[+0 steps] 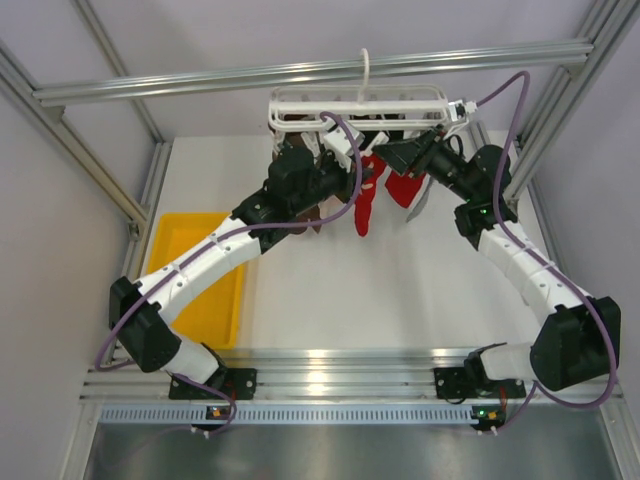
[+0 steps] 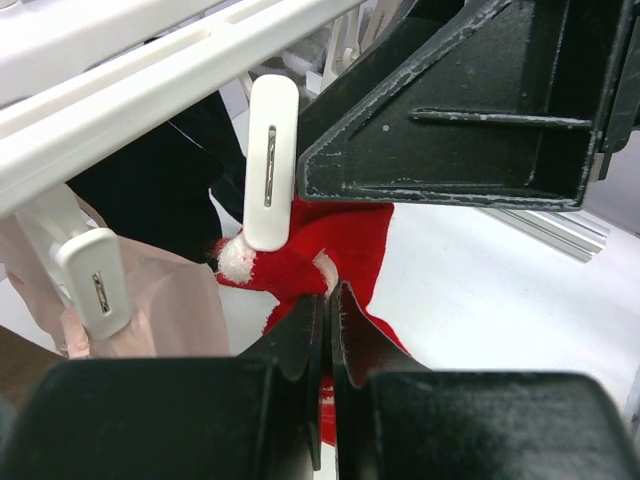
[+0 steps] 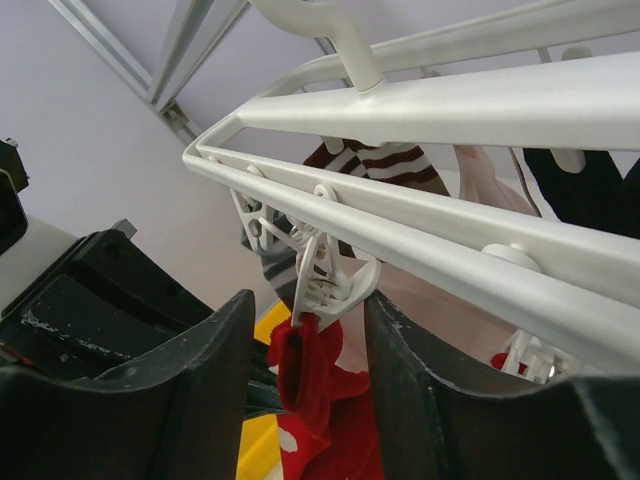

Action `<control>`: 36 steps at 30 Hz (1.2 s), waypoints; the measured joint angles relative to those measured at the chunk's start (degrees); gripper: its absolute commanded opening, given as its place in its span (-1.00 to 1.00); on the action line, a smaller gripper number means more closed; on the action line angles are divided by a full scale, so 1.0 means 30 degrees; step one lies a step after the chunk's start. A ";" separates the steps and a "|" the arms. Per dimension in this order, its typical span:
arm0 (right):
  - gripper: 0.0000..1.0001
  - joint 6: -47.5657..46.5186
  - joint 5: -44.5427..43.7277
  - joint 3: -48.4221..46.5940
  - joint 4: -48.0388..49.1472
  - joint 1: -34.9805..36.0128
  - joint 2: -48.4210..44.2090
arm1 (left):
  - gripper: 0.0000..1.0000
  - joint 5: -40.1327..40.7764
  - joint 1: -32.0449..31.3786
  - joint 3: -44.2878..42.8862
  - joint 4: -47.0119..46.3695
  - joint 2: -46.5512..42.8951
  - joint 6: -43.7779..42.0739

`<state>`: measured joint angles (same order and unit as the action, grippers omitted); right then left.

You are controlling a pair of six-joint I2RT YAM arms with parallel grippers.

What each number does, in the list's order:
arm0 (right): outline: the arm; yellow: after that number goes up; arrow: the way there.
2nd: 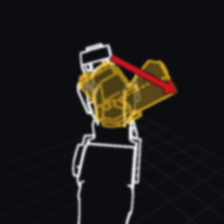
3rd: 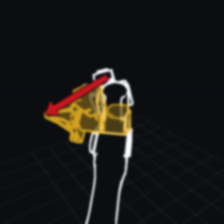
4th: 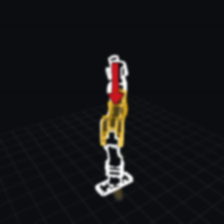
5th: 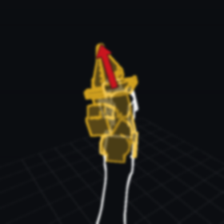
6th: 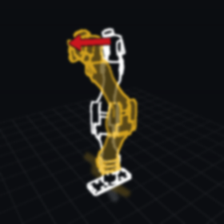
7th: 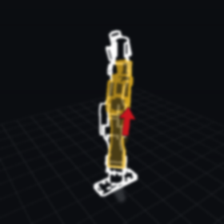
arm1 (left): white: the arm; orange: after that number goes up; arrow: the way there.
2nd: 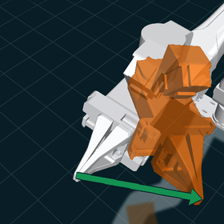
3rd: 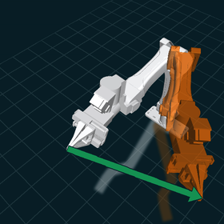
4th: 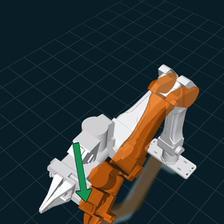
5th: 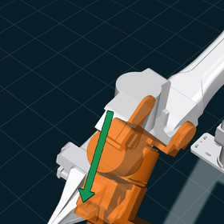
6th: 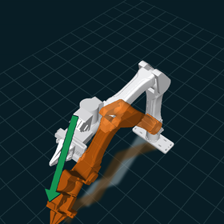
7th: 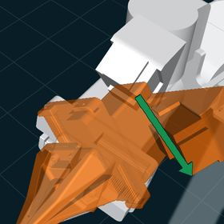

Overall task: Clip the socks to the hanger
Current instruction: Clamp the sock onto the hanger, then reset both arms

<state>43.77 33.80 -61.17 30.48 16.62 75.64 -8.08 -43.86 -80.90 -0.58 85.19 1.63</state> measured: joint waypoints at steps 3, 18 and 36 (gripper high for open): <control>0.15 0.0073 0.0197 0.0000 -0.0015 -0.0102 0.0000 | -0.66 0.0029 0.0000 0.0000 0.0007 0.0000 -0.0095; 0.63 -0.0634 0.0729 0.0335 -0.1690 -0.0364 -0.1457 | 0.56 -0.0168 0.0015 0.0721 0.1865 -0.1071 -0.0357; 0.99 -1.1817 -0.0124 0.2455 -1.3362 -0.0852 -0.8918 | 0.96 -0.1792 0.8211 0.0503 1.1519 -0.3934 0.1741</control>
<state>8.32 33.43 -53.80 -9.61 14.06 48.88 -13.45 -19.22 -79.40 33.98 73.38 6.85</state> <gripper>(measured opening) 0.995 0.982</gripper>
